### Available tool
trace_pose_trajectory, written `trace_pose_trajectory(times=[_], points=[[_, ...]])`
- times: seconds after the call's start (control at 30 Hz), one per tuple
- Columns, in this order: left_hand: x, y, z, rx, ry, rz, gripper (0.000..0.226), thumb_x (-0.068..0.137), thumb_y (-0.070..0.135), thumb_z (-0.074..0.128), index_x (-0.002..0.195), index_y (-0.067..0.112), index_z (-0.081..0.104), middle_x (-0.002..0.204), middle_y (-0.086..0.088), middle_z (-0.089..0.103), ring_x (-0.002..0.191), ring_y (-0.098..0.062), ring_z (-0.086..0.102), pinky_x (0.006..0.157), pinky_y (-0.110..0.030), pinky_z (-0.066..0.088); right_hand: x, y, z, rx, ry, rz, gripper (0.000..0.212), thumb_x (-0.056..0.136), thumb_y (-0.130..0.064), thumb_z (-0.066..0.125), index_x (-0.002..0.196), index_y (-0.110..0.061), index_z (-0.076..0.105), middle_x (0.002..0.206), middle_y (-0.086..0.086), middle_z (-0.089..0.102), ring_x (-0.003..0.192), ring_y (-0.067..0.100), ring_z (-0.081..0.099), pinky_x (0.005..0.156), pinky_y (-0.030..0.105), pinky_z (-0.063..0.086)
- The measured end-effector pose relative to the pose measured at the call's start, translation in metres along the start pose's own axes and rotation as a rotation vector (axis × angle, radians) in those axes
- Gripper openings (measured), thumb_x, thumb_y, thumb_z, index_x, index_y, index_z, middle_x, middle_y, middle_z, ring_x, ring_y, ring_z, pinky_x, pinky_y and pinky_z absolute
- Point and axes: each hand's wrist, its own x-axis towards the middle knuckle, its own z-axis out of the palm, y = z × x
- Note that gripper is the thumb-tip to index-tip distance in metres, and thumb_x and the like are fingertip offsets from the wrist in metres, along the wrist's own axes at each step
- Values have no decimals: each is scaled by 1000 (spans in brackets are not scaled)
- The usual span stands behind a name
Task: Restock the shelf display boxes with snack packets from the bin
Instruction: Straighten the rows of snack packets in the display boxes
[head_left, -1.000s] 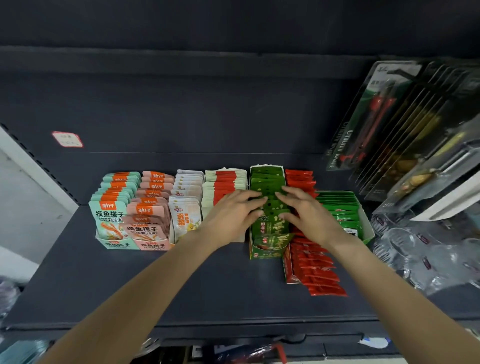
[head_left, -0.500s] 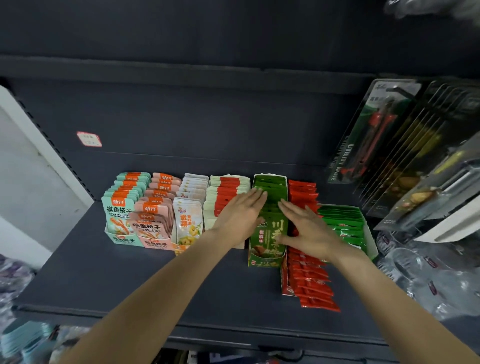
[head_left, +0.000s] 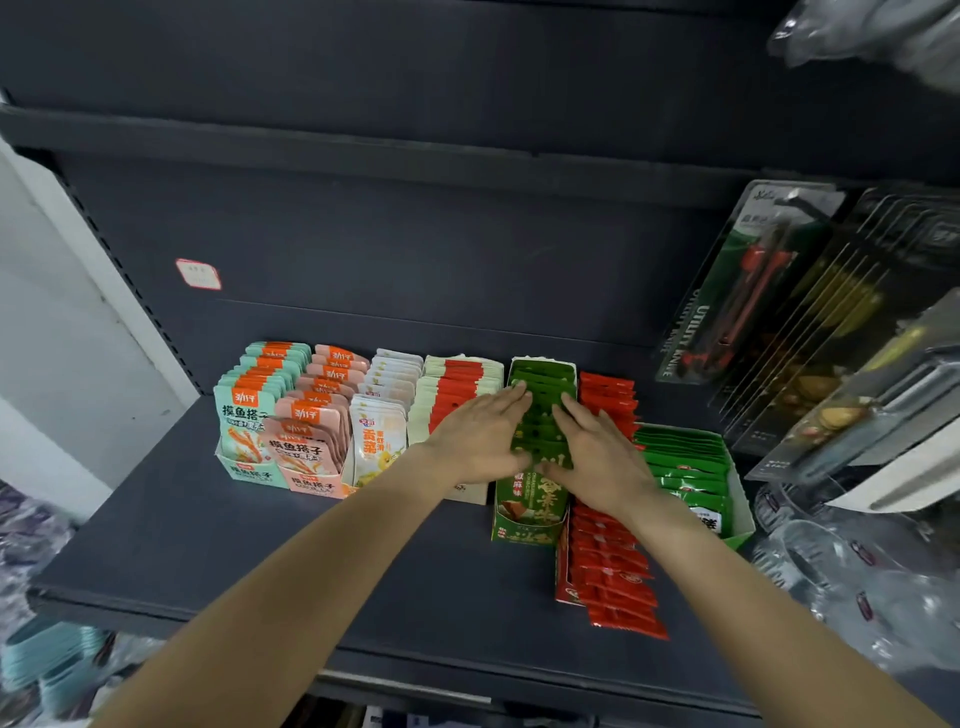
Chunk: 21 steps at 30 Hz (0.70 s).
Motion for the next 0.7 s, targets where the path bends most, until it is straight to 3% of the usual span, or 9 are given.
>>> trace_pose_trajectory(times=[0.2,0.27,0.37,0.47,0.57,0.7], points=[[-1,-8,-7,-278,-17,28,67,92,18,47,150,17,14,158,1,10,143,-16,17,115,-28,18,9,7,-2,169,-93,-2,93,82,-49,65,152,-21,10,159,-8,0,147,23,3,120,35,6],[1,-14,-10,-372,24,7,62,94,13,42,150,16,17,157,-3,15,141,-19,23,113,-27,21,13,10,-6,191,-62,20,97,81,-54,64,152,-21,7,159,-7,0,146,21,4,120,38,12],[7,-18,-11,-429,58,-19,59,96,13,39,150,14,16,158,-4,13,143,-19,19,115,-27,17,16,9,-5,176,-46,90,103,79,-63,59,152,-19,1,159,-4,-6,146,25,1,119,42,15],[16,-21,-9,-345,71,-6,59,96,15,37,150,16,14,158,2,8,144,-16,16,116,-27,17,19,5,0,187,-104,87,102,79,-65,56,152,-20,2,159,-3,-8,147,26,-2,119,43,14],[27,-26,-10,-145,91,52,60,95,19,37,150,17,15,158,1,11,144,-13,14,117,-32,17,21,8,-2,289,-56,88,92,83,-64,50,152,-22,5,159,-7,-4,147,23,-2,120,42,9],[33,-34,-12,85,80,72,58,96,27,34,150,18,15,158,2,12,145,-11,10,118,-31,11,26,14,-5,70,-15,86,74,96,-56,32,152,-18,2,159,-4,-6,146,16,-3,115,29,-6]])
